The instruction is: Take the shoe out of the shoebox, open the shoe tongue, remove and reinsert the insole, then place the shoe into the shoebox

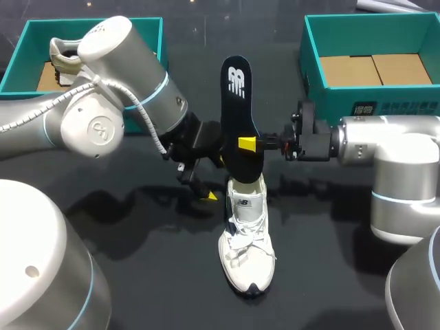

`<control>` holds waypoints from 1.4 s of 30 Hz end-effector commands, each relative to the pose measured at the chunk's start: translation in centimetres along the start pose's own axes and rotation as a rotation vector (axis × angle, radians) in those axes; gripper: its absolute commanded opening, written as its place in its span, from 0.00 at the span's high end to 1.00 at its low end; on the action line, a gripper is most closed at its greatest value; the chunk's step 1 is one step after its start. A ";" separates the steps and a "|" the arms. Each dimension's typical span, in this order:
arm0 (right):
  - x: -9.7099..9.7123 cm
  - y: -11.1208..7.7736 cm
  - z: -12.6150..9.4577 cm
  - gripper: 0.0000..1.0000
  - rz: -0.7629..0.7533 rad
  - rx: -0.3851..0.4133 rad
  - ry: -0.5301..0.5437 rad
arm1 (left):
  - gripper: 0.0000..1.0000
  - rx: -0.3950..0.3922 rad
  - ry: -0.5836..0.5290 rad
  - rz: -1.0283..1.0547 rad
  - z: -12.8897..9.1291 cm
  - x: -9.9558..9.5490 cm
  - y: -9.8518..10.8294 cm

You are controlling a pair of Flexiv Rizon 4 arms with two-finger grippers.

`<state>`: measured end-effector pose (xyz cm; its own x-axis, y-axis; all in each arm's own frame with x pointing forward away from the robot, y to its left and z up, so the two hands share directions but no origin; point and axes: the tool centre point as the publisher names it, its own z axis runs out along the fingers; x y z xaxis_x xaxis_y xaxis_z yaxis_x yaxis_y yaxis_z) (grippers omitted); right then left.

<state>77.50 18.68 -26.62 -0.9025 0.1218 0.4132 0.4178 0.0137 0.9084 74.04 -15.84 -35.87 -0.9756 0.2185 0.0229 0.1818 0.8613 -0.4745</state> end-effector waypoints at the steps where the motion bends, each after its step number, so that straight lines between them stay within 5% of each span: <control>1: 1.0 0.2 0.2 1.00 0.004 0.007 -0.059 | 0.00 -0.003 0.000 0.001 0.1 0.0 -0.1; 42: 0.5 -1.6 -0.1 1.00 -0.004 -0.031 -0.172 | 0.00 -0.003 0.000 0.001 0.1 0.0 -0.1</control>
<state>76.47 18.59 -27.65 -0.8712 0.2931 0.3939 0.4081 -0.0137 0.9128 74.04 -15.85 -35.88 -0.9755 0.2187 0.0230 0.1819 0.8612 -0.4746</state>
